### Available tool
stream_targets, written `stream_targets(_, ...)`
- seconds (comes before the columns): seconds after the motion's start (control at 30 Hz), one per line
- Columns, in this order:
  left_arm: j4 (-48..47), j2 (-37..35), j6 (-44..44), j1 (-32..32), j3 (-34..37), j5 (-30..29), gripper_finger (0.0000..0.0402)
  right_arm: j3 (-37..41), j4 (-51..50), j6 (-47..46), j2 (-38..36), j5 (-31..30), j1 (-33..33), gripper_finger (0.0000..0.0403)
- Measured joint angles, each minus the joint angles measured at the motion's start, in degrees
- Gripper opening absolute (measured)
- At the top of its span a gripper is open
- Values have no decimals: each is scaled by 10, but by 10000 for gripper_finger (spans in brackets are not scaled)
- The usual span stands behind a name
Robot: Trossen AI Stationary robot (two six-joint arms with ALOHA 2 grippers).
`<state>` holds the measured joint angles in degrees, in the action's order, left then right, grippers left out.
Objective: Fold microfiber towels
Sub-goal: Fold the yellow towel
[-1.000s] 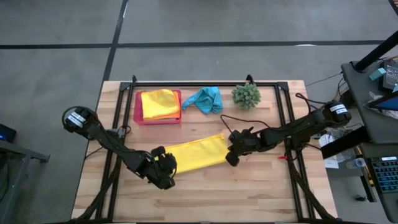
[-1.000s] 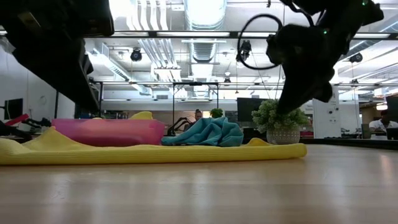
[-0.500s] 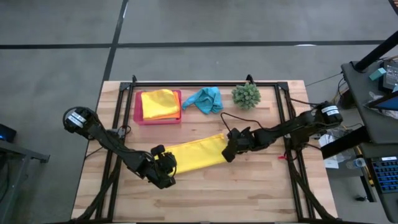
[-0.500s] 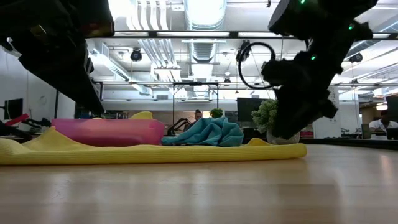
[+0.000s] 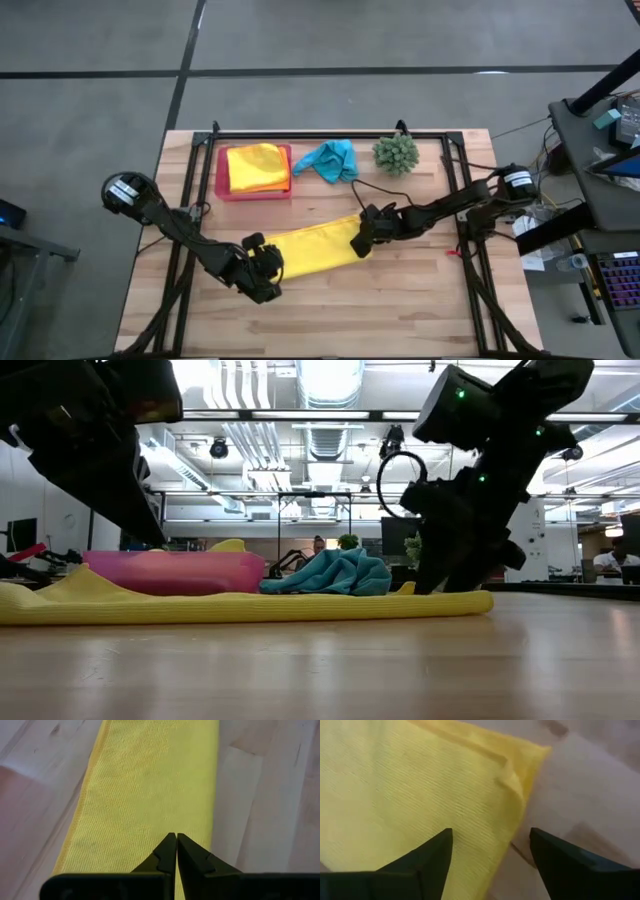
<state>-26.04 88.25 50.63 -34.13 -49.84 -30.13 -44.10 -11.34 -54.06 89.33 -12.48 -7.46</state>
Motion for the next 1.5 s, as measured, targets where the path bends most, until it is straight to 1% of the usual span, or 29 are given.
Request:
stream_targets(0.07, 0, 0, 0, 0, 3, 0, 0, -1, 23, 0, 11, 9, 0, 259)
stream_targets(0.27, 1, 0, 0, 0, 8, 0, 0, -2, 157, 8, 47, 63, 0, 260)
stream_targets(0.33, 1, 0, 0, 0, 8, 0, 0, -1, 183, 6, 55, 68, 0, 254)
stream_targets(0.4, 1, 0, 0, 0, 8, 0, 0, -1, 196, 6, 58, 69, 0, 240)
stream_targets(0.47, 2, 0, 1, 0, 8, 0, 0, -1, 196, 5, 60, 69, 2, 214)
stream_targets(0.53, 2, 1, 1, 0, 8, 0, 0, -1, 197, 5, 60, 67, 2, 176)
stream_targets(0.73, -3, 0, 0, -1, 3, 8, 0, -1, 200, 39, 58, 67, 3, 34)
stream_targets(0.8, -13, -5, 0, -1, -3, 38, 0, -1, 197, 45, 53, 67, 3, 19)
stream_targets(0.9, -51, -11, 8, -3, -13, 100, 0, -1, 170, 55, 35, 65, 3, 15)
stream_targets(1.0, -94, -13, 23, -11, -16, 136, 0, -1, 120, 62, 11, 61, 3, 13)
stream_targets(1.23, -139, -27, 61, -25, -13, 148, 0, -1, -52, 61, -70, 35, 3, 13)
stream_targets(1.4, -104, -12, 61, -25, -4, 121, 0, -1, -162, 37, -139, 19, 2, 13)
stream_targets(1.5, -75, 2, 57, -24, 2, 108, 0, -1, -183, 19, -176, 13, 2, 13)
